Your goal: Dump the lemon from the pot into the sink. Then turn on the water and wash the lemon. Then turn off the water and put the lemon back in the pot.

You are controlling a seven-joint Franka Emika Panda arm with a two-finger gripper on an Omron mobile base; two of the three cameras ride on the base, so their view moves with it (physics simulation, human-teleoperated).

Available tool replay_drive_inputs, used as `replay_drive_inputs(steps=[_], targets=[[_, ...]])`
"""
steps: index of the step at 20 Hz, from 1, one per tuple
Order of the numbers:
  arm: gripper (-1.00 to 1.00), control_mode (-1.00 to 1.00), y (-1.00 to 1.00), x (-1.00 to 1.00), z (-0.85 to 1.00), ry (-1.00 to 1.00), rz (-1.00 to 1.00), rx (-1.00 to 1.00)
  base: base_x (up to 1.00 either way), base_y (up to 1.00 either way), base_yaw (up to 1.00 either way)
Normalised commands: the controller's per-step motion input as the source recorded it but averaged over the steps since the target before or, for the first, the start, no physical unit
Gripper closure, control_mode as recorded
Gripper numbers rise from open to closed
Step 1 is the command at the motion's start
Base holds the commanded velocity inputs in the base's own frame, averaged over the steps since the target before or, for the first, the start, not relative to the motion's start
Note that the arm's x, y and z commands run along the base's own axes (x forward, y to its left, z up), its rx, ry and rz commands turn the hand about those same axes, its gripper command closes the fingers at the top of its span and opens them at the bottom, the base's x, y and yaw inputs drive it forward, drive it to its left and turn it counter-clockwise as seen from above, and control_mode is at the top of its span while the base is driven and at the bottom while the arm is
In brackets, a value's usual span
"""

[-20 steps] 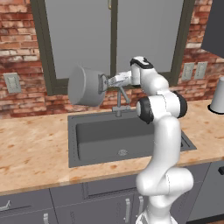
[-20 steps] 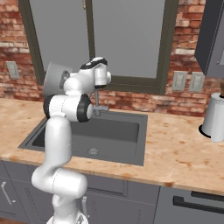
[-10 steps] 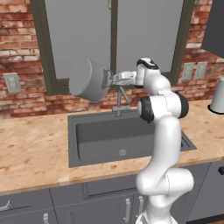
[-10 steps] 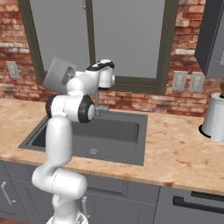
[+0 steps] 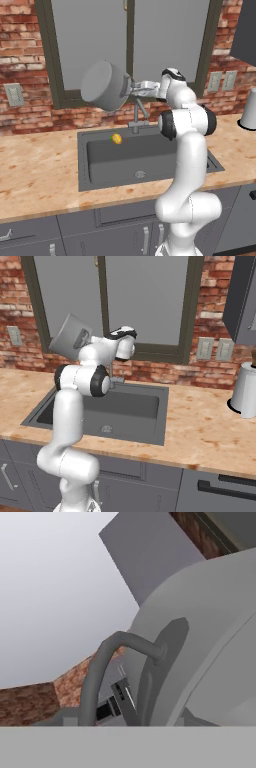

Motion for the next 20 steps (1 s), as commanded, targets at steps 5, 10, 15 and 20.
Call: replay_drive_inputs(steps=[5,10,15,20], targets=[[1.0,-1.0,-0.23,-0.04,0.09,0.0,-0.01,0.07,0.0,0.0,0.0],[1.0,-1.0,-0.16,-0.4,0.27,-0.03,0.0,0.07,0.0,0.0,0.0],[1.0,-1.0,0.0,-0.97,0.64,-0.28,0.0,0.02,0.0,0.0,0.0],[1.0,-1.0,0.11,-1.0,0.68,-0.37,0.0,-0.02,0.0,0.0,0.0]])
